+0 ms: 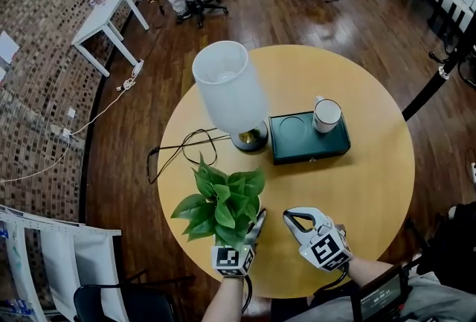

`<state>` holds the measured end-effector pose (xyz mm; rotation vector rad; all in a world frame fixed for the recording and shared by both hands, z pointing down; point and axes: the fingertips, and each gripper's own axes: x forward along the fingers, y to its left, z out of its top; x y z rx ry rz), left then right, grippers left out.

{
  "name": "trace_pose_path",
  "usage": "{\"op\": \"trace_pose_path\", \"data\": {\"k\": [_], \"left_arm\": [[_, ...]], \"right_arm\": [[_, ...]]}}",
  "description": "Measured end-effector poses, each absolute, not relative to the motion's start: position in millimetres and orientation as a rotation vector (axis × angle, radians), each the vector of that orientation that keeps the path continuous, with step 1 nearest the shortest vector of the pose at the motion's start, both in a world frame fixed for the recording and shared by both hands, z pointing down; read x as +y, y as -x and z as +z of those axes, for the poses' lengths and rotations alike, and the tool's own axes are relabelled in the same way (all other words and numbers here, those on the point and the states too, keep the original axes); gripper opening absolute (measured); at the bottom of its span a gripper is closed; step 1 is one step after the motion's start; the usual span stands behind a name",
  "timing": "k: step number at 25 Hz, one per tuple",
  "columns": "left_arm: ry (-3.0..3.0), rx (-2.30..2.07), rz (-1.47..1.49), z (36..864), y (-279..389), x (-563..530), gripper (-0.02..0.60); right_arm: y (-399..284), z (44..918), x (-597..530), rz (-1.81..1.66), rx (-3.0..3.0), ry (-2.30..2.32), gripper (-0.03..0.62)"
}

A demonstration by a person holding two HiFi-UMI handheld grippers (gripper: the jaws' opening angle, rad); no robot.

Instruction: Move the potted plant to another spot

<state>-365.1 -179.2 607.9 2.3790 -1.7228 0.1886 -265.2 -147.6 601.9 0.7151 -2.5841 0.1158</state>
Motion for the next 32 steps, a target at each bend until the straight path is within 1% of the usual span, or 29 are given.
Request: {"op": "trace_pose_path", "data": {"k": [5, 16, 23, 32], "left_arm": [[-2.421, -1.709, 0.175, 569.7, 355.6, -179.4, 0.483], [-2.548, -1.653, 0.147, 494.7, 274.8, -192.2, 0.483], [-2.644, -1.58, 0.163, 477.9, 252.3, -184.3, 0.485], [-2.713, -1.459, 0.131, 465.6, 223.1, -168.5, 0.485]], "right_arm": [[258.4, 560.5, -150.6, 0.063, -2.615, -0.77, 0.009], [187.2, 488.0, -163.3, -0.039, -2.671, -0.888, 0.009], [173.8, 468.3, -155.3, -0.111, -2.681, -0.974, 0.009], [152.1, 451.2, -135.6, -0.123, -2.627, -1.093, 0.009]]}}
